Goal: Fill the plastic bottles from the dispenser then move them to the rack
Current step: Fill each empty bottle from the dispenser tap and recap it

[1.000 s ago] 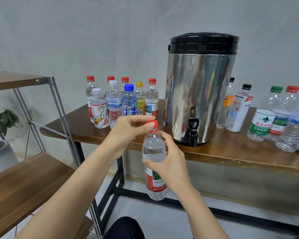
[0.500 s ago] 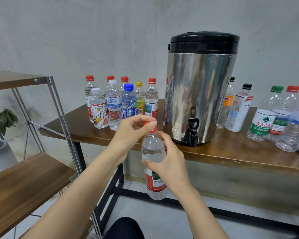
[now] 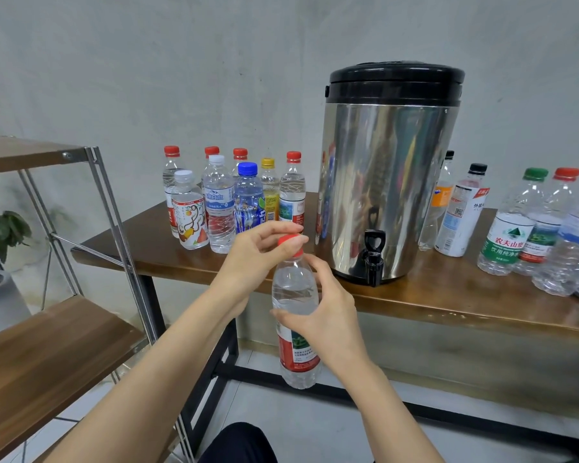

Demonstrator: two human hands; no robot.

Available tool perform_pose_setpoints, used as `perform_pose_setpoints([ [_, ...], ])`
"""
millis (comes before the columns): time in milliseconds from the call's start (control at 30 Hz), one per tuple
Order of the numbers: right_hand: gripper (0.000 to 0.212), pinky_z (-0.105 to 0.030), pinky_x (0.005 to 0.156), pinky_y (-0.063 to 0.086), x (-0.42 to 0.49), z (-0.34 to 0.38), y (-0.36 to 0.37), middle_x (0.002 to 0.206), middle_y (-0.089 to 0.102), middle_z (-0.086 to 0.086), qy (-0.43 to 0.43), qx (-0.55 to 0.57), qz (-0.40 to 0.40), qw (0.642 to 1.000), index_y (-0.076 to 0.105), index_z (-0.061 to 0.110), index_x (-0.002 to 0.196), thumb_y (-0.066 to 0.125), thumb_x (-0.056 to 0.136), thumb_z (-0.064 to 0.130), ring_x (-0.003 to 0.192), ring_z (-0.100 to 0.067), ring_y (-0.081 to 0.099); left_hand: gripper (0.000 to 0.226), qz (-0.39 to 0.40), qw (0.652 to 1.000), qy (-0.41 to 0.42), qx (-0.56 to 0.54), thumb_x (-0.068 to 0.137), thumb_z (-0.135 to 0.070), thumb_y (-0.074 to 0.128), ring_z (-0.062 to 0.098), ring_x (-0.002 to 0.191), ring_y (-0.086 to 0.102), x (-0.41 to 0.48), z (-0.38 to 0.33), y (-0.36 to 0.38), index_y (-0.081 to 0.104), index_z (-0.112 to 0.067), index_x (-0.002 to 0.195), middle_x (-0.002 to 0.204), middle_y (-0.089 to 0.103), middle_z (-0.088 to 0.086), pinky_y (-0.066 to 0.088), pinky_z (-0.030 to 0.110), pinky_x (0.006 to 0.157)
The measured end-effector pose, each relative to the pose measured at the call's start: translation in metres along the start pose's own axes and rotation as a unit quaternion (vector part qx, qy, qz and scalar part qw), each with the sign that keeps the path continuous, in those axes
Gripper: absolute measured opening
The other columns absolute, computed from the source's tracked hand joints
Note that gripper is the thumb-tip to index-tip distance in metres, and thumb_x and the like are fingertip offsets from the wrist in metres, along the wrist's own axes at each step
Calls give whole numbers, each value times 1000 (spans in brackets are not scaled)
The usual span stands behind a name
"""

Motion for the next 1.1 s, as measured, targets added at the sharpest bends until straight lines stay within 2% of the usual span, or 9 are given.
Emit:
perform_pose_setpoints([
  [200, 79, -34, 96, 53, 11, -11, 0, 115, 62, 26, 21, 49, -10, 999, 44, 53, 126, 90, 65, 31, 108, 5, 58, 44, 37, 999, -32, 3, 94, -51, 43, 8, 117, 61, -3, 32, -6, 56, -30, 131, 127, 65, -10, 48, 29, 98],
  [267, 80, -33, 95, 54, 20, -12, -3, 110, 62, 29, 24, 61, -17, 998, 44, 52, 125, 90, 65, 27, 104, 6, 60, 45, -24, 997, -57, 34, 100, -48, 36, 12, 117, 60, -1, 52, -19, 54, -26, 134, 131, 61, -6, 46, 31, 99],
  [367, 80, -38, 95, 55, 44, -6, -7, 108, 58, 30, 16, 83, -27, 996, 43, 47, 128, 89, 67, 21, 105, -1, 62, 32, -142, 984, -71, 75, 105, -36, 36, 10, 108, 60, 6, 82, -45, 57, -23, 124, 123, 62, -2, 45, 33, 97],
  [500, 82, -45, 98, 52, 92, 6, -4, 126, 60, 17, -26, 94, -70, 993, 44, 40, 135, 88, 68, 23, 115, -8, 59, 28, -245, 958, -63, 135, 105, -27, 41, 18, 114, 55, 28, 113, -68, 60, -14, 121, 118, 62, 1, 40, 29, 91],
  [567, 86, -47, 101, 50, 119, 8, 4, 135, 57, 10, -38, 85, -93, 991, 41, 38, 139, 88, 69, 26, 121, -13, 56, 30, -269, 943, -42, 193, 105, -26, 43, 24, 121, 51, 44, 123, -72, 57, -11, 126, 124, 60, 5, 41, 36, 97],
  [800, 95, -51, 105, 45, 178, -13, 50, 146, 48, 5, -34, 64, -90, 993, 29, 38, 147, 86, 71, 32, 132, -17, 48, 57, -280, 876, 46, 391, 103, -34, 42, 24, 151, 10, 96, 135, -69, 22, -18, 155, 164, 15, 7, 15, 45, 122],
  [900, 96, -45, 111, 40, 188, -21, 57, 151, 43, 6, -47, 68, -96, 992, 25, 36, 151, 83, 76, 30, 136, -14, 43, 67, -283, 859, 42, 424, 103, -38, 40, 27, 152, 0, 115, 149, -72, 6, -19, 157, 165, 0, 11, 8, 48, 122],
  [1000, 98, -34, 116, 32, 187, -33, 69, 159, 29, 7, -47, 63, -88, 993, 13, 37, 154, 78, 81, 31, 142, -12, 34, 73, -295, 846, 41, 441, 102, -38, 41, 31, 152, -2, 127, 166, -74, -4, -19, 157, 164, -3, 16, 7, 54, 121],
  [1100, 116, -33, 124, 10, 178, -64, 92, 165, 6, -1, -5, 45, -87, 995, -6, 37, 151, 83, 76, 35, 151, -16, 11, 74, -310, 840, 43, 444, 101, -40, 35, 35, 151, -2, 131, 177, -74, -8, -19, 156, 163, -2, 22, 9, 59, 120],
])
Point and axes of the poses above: each hand's wrist, its own x-axis towards the middle knuckle, its own y-axis out of the palm, z = x × y, the point moved 3 cm from there along x, towards the middle knuckle
